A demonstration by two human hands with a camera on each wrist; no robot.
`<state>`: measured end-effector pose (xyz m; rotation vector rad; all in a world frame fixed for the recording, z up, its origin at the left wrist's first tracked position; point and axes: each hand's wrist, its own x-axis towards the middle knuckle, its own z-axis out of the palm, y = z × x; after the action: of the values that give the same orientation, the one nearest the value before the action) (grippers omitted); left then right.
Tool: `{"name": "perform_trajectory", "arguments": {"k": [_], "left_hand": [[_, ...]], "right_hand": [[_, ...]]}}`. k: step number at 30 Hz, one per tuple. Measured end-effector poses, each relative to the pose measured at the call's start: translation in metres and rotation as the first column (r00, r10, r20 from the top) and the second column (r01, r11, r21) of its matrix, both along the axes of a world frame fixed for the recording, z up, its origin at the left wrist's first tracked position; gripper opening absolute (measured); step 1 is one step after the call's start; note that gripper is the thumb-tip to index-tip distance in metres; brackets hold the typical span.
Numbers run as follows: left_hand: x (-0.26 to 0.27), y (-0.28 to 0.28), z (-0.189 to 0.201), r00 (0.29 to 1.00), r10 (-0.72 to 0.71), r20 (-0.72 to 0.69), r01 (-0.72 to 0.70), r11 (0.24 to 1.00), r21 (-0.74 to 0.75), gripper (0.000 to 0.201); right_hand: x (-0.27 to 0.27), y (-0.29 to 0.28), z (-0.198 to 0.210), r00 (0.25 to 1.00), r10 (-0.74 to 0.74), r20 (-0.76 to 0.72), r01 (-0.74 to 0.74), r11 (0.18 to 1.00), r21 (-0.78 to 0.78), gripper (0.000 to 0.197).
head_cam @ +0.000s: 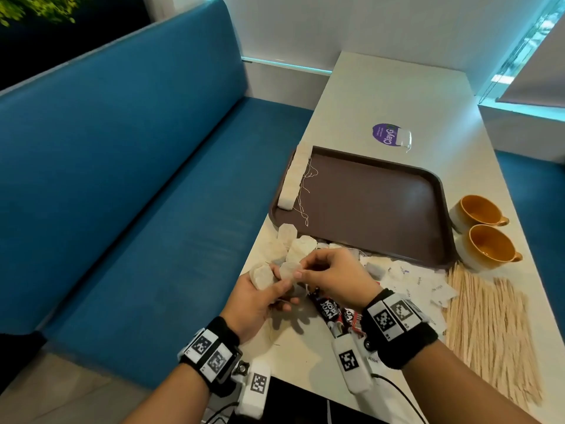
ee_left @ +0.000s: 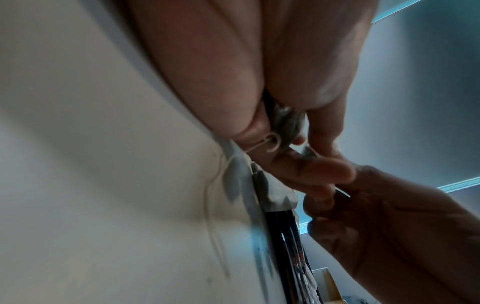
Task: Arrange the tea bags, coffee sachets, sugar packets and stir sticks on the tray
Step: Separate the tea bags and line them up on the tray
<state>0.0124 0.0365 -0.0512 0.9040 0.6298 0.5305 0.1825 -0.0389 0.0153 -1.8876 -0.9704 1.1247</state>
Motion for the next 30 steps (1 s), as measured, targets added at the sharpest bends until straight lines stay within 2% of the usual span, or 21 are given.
{"name": "perform_trajectory", "arguments": {"k": [2, 5, 8, 12, 17, 20, 24, 30], "left_hand": [[0.0, 0.001, 0.002, 0.999, -0.008, -0.039, 0.007, 1.0, -0.007, 0.03], [-0.002, 0.004, 0.001, 1.0, -0.013, -0.009, 0.012, 0.995, -0.103, 0.04], [-0.004, 0.007, -0.003, 0.993, -0.055, 0.104, 0.077, 0.971, -0.226, 0.04], [-0.01, 0.012, -0.006, 0.965, -0.105, 0.24, 0.178, 0.936, -0.303, 0.064], [-0.009, 0.011, -0.004, 0.934, -0.047, 0.355, 0.178, 0.921, -0.346, 0.081], [-0.007, 0.01, -0.004, 0.949, -0.021, 0.315, 0.138, 0.924, -0.355, 0.074], [-0.005, 0.007, -0.005, 0.983, 0.016, 0.184, 0.045, 0.946, -0.322, 0.04], [-0.005, 0.006, -0.007, 0.99, 0.069, 0.123, -0.038, 0.971, -0.235, 0.039]], "right_hand": [[-0.001, -0.006, -0.002, 0.999, -0.022, -0.03, 0.022, 1.0, 0.007, 0.016], [-0.001, -0.013, -0.001, 0.99, -0.074, -0.119, 0.077, 0.997, 0.022, 0.014], [0.0, -0.019, 0.001, 0.969, -0.133, -0.209, 0.145, 0.989, 0.042, 0.011], [0.006, -0.024, 0.008, 0.92, -0.236, -0.311, 0.27, 0.96, 0.07, 0.014], [0.015, -0.028, 0.009, 0.899, -0.285, -0.331, 0.327, 0.942, 0.077, 0.015], [0.019, -0.026, 0.008, 0.903, -0.29, -0.318, 0.329, 0.941, 0.077, 0.012], [0.027, -0.017, 0.01, 0.927, -0.283, -0.244, 0.315, 0.944, 0.102, 0.011], [0.057, 0.027, 0.016, 0.946, -0.295, -0.137, 0.315, 0.935, 0.165, 0.006]]}}
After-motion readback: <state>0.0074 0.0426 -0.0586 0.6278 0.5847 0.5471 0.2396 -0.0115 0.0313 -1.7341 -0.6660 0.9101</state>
